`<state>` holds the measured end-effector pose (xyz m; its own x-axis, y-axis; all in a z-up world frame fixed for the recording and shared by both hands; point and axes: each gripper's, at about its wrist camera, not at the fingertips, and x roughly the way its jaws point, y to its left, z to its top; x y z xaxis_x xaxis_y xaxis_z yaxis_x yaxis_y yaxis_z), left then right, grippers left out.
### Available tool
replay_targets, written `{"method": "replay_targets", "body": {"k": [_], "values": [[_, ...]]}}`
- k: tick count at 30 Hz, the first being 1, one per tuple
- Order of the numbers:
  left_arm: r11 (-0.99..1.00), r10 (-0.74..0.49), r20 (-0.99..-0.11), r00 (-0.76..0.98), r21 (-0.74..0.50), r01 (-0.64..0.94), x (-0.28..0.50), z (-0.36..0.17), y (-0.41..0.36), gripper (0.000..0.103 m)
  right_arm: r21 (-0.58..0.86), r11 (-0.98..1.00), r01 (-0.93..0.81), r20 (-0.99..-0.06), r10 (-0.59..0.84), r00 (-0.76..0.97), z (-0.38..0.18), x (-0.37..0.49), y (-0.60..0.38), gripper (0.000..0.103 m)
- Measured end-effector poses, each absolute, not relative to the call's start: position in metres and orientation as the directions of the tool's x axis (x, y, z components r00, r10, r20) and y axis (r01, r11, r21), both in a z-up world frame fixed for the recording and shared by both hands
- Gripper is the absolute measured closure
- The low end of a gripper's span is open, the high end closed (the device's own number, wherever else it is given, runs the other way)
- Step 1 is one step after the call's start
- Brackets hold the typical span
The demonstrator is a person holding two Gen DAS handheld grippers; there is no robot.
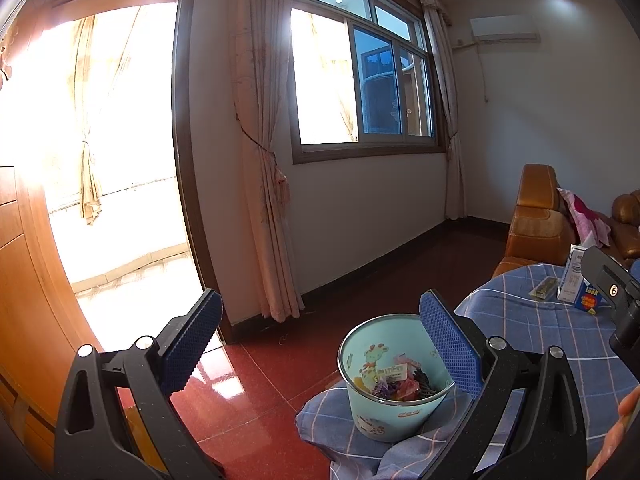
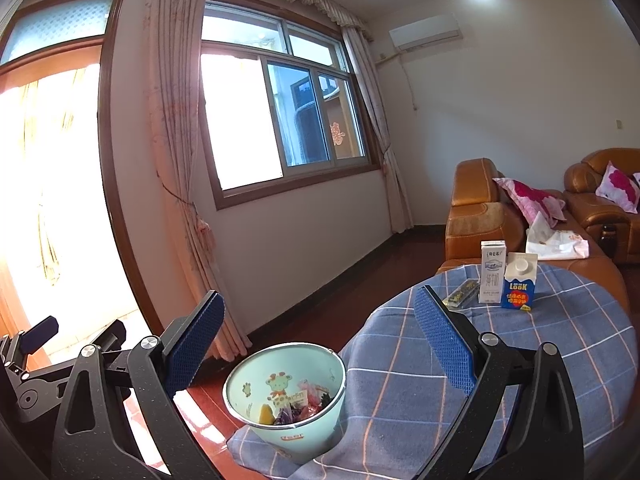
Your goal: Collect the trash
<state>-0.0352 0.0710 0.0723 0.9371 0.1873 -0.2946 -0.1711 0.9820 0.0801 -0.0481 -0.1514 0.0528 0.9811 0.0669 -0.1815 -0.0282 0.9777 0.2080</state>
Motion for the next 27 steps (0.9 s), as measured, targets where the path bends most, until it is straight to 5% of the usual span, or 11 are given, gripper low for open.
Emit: {"method": "replay_targets", "body": {"k": [27], "values": [[0.982,0.188,-0.301,0.935,0.067,-0.176,-0.0341,0.0749,0.0745,0.006,0.215,0.976,-0.026,-0.179,0.065,0.982,0.0519,-0.0492,-0.152,0.009]]}}
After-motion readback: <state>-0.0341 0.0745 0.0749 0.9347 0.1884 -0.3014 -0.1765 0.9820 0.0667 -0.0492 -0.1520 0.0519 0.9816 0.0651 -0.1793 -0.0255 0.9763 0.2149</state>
